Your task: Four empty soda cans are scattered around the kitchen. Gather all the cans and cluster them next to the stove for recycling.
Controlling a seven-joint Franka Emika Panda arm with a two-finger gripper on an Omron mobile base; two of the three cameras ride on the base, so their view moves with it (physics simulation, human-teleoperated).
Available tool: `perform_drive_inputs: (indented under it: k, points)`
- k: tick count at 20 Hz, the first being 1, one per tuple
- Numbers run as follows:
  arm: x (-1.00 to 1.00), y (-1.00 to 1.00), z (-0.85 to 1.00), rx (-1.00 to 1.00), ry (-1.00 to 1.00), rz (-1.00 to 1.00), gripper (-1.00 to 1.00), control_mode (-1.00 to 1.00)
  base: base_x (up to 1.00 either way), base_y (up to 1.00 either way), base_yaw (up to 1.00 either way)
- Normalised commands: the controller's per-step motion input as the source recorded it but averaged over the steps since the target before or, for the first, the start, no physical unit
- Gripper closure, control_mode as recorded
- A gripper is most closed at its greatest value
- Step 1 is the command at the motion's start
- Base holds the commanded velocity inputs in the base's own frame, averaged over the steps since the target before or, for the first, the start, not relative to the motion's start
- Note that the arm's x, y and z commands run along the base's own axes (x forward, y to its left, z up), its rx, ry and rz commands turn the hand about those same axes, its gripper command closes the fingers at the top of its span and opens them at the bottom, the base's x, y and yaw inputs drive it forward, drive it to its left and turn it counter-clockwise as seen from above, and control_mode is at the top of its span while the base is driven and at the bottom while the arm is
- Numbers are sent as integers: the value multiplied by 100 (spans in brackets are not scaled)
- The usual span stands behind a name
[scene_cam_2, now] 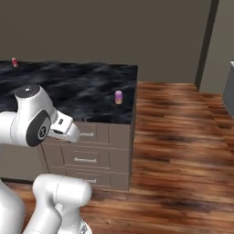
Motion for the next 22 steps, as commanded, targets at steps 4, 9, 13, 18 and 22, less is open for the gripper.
perform_drive_inputs:
  k: [4,9,13,18,22]
  points:
    - [0,0,0,0,0,0,-100,100,66,-57,16]
    - [0,0,0,0,0,0,-100,100,81,-51,13]
    - [0,0,0,0,0,0,-100,100,88,-35,14]
    - [0,0,0,0,0,0,-100,100,73,-27,12]
    - [0,0,0,0,0,0,-100,100,39,-4,6]
